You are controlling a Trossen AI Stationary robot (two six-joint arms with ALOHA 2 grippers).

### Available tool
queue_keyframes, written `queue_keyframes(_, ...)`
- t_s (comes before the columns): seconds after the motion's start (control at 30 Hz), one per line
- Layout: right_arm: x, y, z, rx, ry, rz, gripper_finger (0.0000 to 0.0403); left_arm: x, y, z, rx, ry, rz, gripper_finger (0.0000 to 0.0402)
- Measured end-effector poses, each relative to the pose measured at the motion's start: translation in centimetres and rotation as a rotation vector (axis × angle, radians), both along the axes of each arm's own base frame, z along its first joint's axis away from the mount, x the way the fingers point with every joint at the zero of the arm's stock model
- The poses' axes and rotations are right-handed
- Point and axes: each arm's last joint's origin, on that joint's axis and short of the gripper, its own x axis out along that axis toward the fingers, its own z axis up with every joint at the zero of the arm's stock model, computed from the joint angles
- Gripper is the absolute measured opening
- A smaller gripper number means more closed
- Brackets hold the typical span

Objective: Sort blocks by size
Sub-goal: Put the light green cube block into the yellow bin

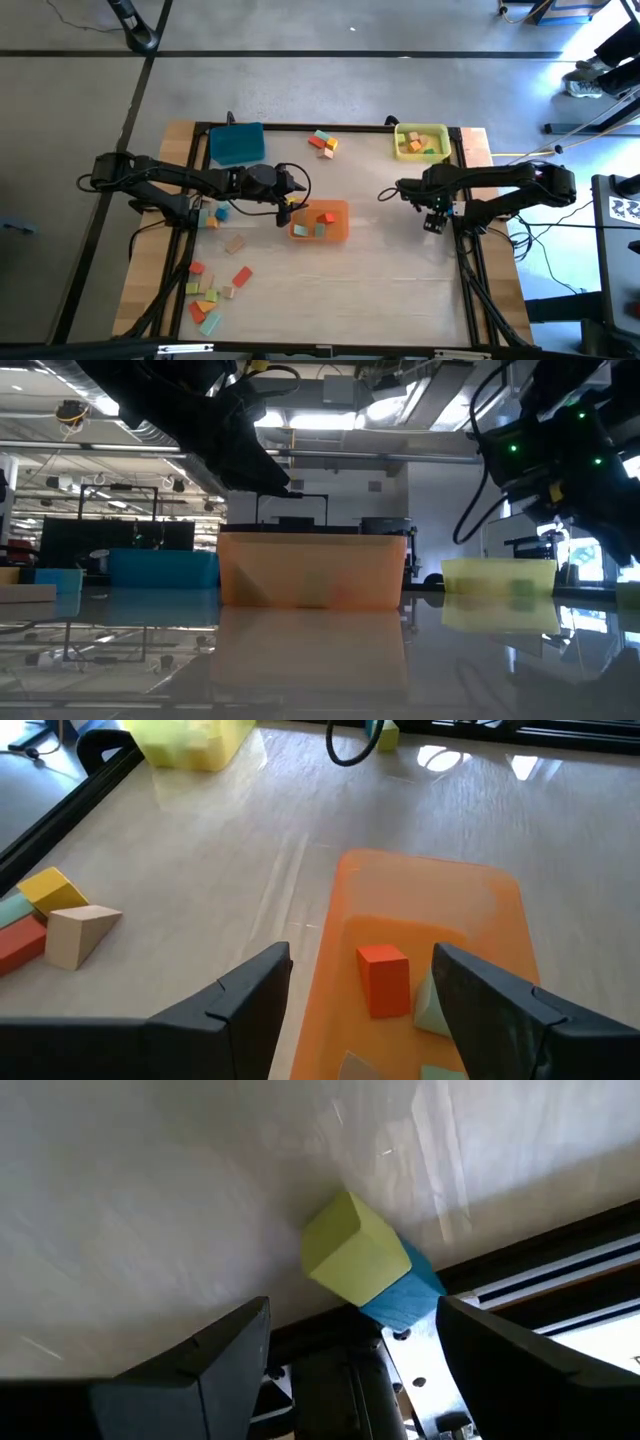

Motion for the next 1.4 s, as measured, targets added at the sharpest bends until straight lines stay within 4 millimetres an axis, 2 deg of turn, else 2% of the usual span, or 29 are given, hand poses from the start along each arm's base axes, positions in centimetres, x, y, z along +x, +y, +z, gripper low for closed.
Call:
queue_keyframes(0.37,0.6,-0.2,-0.7,-0.020,0.004,-0.003,0.0285,0.0,0.0,0.0,0.000,0.000,0.000,0.0232)
queue_keyframes(0.87,2.0,-0.6,-4.4,0.017,0.229,0.007,0.0285,0.0,0.0,-0.1,0.000,0.006,-0.001,0.0232)
queue_keyframes(1.17,2.9,-0.8,-5.6,0.025,0.194,0.023,0.0283,0.0,0.0,-0.1,-0.002,0.008,-0.001,0.0232)
queue_keyframes(1.27,2.9,-0.8,-5.6,0.027,0.193,0.022,0.0266,0.0,0.0,-0.1,-0.003,0.008,0.000,0.0232)
queue_keyframes(1.4,2.9,-0.7,-5.6,0.032,0.190,0.019,0.0215,0.0,0.0,-0.1,-0.003,0.008,0.000,0.0232)
